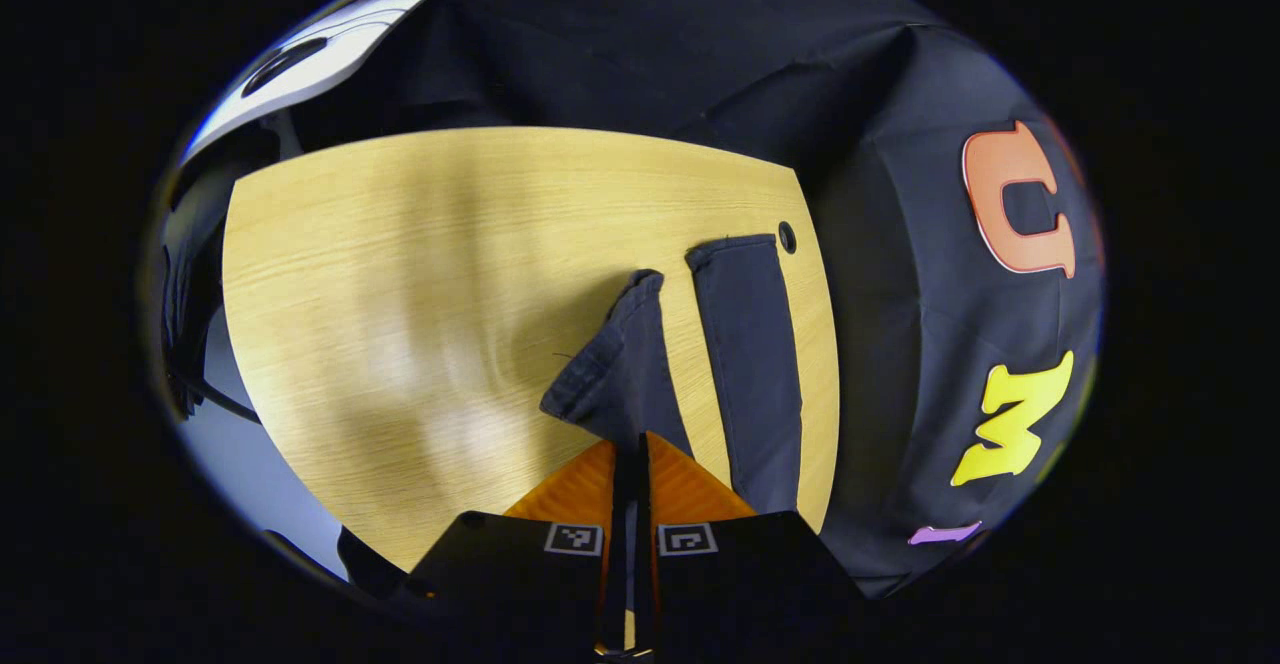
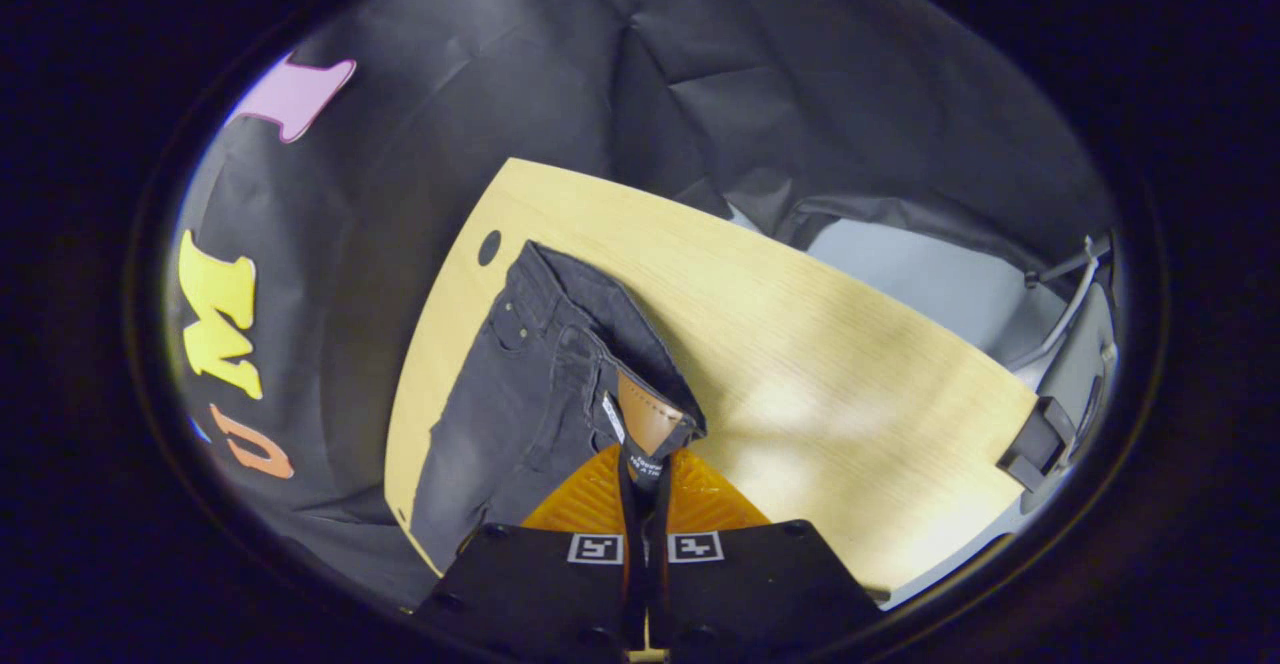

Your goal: Grasp the waist and the cuffs of the jeans and fold them to make the two legs overlap; first hold the waist and fold one-third of the jeans toward the cuffs, then hold the cuffs and fold the remaining one-third in the same direction to finish folding.

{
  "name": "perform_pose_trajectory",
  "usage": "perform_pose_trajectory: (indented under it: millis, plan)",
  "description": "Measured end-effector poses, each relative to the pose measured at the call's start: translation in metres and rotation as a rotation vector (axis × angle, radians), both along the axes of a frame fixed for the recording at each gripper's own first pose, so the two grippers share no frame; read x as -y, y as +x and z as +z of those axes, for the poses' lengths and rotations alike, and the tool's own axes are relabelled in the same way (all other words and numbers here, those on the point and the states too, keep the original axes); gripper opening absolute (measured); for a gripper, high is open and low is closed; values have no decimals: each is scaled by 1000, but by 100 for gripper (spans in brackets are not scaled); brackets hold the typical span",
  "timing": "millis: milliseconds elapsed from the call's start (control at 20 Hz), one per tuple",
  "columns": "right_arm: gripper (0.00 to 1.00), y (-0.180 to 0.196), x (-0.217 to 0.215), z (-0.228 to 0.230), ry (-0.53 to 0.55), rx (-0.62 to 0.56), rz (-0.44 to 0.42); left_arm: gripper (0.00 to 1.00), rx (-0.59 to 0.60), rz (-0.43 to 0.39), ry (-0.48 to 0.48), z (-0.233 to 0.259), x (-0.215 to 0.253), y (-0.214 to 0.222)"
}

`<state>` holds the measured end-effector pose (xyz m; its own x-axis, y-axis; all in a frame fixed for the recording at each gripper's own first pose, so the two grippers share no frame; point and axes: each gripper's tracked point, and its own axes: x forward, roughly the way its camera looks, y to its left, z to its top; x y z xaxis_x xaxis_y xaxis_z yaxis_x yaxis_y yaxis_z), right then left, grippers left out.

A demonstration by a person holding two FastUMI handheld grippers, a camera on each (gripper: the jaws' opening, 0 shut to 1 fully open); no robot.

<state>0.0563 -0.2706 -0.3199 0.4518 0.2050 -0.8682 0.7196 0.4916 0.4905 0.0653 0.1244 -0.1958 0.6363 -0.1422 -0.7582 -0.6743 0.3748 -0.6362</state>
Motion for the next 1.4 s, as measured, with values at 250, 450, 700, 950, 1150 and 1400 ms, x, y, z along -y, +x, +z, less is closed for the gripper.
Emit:
perform_pose_trajectory:
  millis: [250, 450, 700, 950, 1150, 1400]
  plan:
    - [1, 31, -11, 54, 65, 76, 29, 6, 16, -29, -9, 37, 1, 22]
    - [1, 63, -18, 88, 98, 123, 47, 6, -12, -63, -29, 53, -9, 52]
    - [1, 118, -20, 95, 119, 126, 46, 6, -74, -129, -41, 52, -20, 102]
    - [0, 182, -18, 78, 134, 129, 29, 6, -123, -119, -73, 35, -27, 166]
    - [5, 220, -18, 50, 133, 123, 25, 6, -108, -169, -46, 25, -19, 225]
    - [1, 247, -21, -1, 148, 84, 26, 6, -119, -270, 6, -18, -8, 274]
